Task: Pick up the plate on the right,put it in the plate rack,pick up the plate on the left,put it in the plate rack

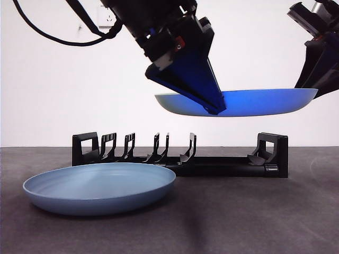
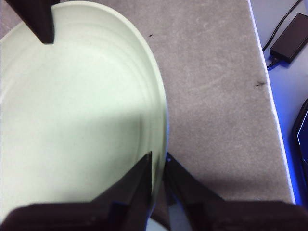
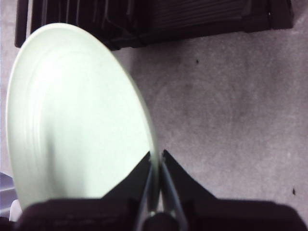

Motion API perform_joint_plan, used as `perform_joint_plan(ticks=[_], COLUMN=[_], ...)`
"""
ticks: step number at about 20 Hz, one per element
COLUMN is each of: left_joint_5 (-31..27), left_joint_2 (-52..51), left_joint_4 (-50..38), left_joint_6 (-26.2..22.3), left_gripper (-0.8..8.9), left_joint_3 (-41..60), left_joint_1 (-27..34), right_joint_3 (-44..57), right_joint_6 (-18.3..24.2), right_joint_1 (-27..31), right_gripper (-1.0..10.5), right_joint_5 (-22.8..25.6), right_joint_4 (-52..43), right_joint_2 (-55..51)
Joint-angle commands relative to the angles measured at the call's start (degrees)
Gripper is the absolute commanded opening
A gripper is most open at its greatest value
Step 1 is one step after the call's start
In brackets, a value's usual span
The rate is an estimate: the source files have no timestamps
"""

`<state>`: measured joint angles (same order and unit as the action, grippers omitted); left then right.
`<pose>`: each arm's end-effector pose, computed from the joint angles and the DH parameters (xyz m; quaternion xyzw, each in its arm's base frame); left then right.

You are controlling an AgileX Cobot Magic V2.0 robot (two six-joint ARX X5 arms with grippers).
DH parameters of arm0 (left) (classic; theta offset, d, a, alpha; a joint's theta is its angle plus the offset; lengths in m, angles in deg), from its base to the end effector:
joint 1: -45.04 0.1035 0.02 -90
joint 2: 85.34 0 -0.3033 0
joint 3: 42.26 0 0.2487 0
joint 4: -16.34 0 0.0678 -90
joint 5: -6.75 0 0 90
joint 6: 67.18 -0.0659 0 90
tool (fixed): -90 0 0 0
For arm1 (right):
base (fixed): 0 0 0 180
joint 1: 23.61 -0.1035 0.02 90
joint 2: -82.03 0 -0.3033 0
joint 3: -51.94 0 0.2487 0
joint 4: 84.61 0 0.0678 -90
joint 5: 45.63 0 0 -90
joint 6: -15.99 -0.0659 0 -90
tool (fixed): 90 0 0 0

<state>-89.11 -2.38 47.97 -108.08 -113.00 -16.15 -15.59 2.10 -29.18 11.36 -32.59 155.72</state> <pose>0.1611 -0.2790 0.2595 0.4803 0.1412 -0.5123 0.6978 0.2423 0.0597 0.2633 0.2142 0.5038 0.2295 0.8048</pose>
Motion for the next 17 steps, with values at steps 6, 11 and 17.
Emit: perform_joint_plan(ticks=[6, 11, 17], left_joint_5=[1.57, 1.38, 3.23], left_joint_2=[0.26, 0.26, 0.24], left_joint_4=[-0.94, -1.46, -13.38], left_joint_6=[3.34, 5.03, 23.82], left_gripper=[-0.10, -0.09, -0.10], left_joint_3=[0.15, 0.15, 0.15], left_joint_1=[0.52, 0.94, 10.27], right_joint_3=[-2.82, -5.05, -5.05], right_joint_6=[0.92, -0.13, -1.68], right_joint_1=[0.24, 0.26, 0.28], right_gripper=[4.1, 4.5, 4.4], right_joint_5=[-2.91, -2.54, 14.08], right_joint_4=[-0.74, -7.34, -16.35], right_joint_2=[-0.11, -4.48, -15.41])
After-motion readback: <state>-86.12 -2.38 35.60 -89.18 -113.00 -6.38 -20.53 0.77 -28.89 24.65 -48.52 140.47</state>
